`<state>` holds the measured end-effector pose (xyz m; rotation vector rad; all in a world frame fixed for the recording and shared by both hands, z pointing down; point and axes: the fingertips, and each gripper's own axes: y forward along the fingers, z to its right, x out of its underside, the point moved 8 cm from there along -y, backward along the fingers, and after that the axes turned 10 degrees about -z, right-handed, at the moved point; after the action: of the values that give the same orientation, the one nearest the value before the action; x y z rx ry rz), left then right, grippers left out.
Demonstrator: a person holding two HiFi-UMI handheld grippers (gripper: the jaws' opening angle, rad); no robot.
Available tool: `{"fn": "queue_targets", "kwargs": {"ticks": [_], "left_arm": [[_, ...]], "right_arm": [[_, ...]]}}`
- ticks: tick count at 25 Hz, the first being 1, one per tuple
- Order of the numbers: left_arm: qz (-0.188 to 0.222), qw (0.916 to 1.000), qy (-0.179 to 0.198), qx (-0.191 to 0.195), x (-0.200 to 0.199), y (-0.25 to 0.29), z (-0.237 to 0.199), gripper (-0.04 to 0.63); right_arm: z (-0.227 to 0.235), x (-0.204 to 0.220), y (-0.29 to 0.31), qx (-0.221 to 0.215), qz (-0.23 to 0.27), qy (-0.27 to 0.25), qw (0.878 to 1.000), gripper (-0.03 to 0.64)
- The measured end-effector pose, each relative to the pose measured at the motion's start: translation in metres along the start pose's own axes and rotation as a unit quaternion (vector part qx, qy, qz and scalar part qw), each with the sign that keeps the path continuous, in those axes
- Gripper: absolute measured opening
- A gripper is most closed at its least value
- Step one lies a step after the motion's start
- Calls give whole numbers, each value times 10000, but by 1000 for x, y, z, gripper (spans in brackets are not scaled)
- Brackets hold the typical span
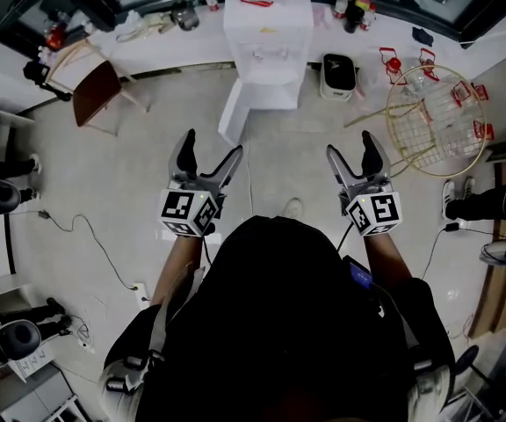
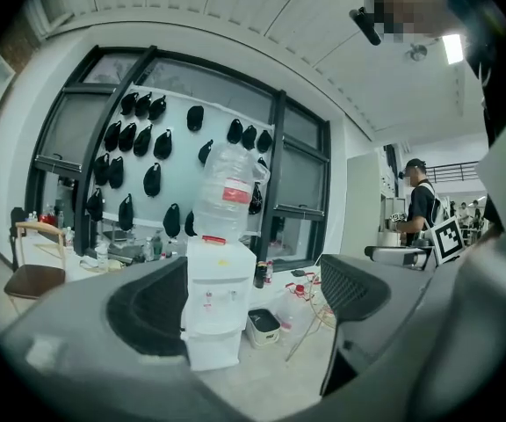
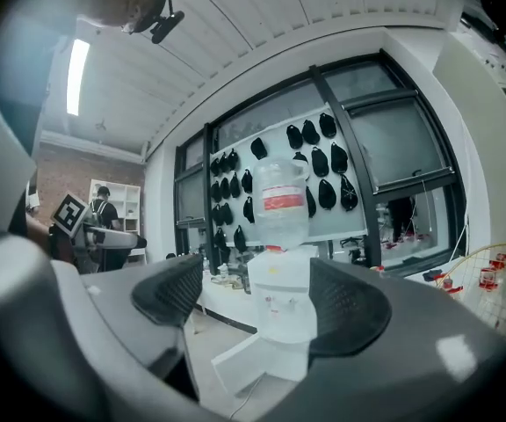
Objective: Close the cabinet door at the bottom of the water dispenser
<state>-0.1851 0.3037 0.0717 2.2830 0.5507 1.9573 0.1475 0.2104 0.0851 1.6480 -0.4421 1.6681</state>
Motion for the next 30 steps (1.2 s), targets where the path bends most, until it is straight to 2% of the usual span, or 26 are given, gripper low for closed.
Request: {"fn": "queue_targets", "kwargs": {"ticks": [4,9,15,21,25,30], "left_arm": [[-136,9998,-41,-134,0,29,4,469],[-135,9999,-49,-65,2,59,19,469],[-483,9983,-244,-201,28,73,14,469],[-919,9950,-288,-269,61,88,-17,469],[-1176,9921,-343,-282,88,104,-44,469],[-1486,9874,-482,-242,115,127,-84,469]], "right_arm": [[25,-3,14,-148,-80,47,9998,370],[54,1,25,-453,-141,-133,9988,351],[64,18,47,-573,-529,0,9970,350],[57,36,82,-580,-867,93,9945,347],[51,52,107,-639,-784,62,9949,345],[35,50,149,-594,-1051,78,9927,344]]}}
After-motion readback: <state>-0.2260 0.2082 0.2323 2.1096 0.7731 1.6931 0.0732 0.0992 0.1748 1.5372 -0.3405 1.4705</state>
